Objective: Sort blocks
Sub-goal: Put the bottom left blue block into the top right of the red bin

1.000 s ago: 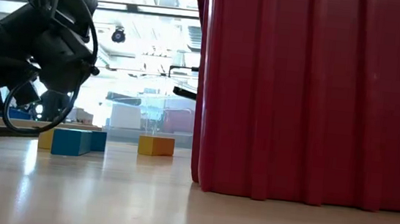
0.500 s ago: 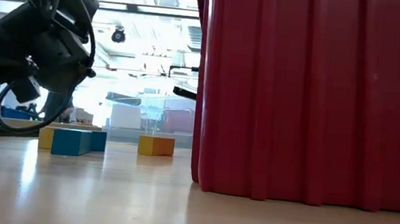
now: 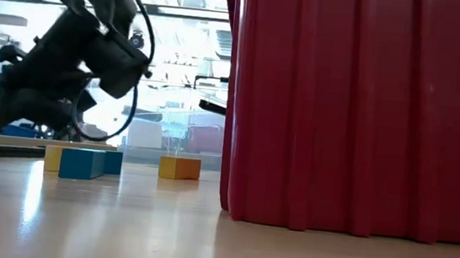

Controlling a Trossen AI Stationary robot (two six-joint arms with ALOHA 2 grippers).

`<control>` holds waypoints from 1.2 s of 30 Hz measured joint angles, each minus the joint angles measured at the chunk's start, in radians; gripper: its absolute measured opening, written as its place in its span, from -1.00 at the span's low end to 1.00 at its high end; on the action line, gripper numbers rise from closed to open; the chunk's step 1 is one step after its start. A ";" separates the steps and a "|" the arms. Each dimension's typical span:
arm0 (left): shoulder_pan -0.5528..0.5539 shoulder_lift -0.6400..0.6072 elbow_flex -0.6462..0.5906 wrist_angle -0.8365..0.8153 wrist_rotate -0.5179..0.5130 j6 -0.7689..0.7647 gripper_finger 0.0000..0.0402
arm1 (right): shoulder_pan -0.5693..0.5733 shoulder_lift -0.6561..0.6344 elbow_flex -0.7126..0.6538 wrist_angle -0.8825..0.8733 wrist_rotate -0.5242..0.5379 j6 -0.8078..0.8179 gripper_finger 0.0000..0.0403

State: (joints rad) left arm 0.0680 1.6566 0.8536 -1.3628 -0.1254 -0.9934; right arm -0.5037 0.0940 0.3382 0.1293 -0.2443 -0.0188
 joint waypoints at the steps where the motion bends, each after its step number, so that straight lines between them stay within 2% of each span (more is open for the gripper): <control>1: 0.024 0.000 0.000 0.002 -0.008 0.012 -1.00 | 0.000 0.000 0.000 0.001 0.000 0.000 -0.74; 9: 0.196 0.002 -0.004 -0.035 -0.050 0.083 -1.00 | 0.000 0.000 0.000 0.000 0.000 0.000 -0.66; 14: 0.258 0.002 -0.005 -0.088 -0.042 0.093 -1.00 | 0.000 0.000 0.000 0.000 0.000 0.008 -0.63; 19: 0.288 0.002 -0.011 -0.062 0.002 0.119 -1.00 | 0.000 0.000 0.000 0.000 0.000 0.008 -0.65; 25: 0.321 0.002 -0.089 0.090 0.059 0.121 -1.00 | 0.000 0.000 0.000 0.000 -0.001 0.009 -0.70; 30: 0.331 -0.001 -0.155 0.108 0.035 0.078 -1.00 | 0.000 0.000 0.000 0.000 -0.003 0.010 -0.71; 36: 0.322 -0.019 -0.138 0.158 0.039 0.097 -1.00 | 0.000 0.000 0.000 -0.001 -0.002 -0.001 -0.65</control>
State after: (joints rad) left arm 0.3900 1.6373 0.7156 -1.2045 -0.0861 -0.8966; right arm -0.5037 0.0944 0.3382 0.1287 -0.2459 -0.0201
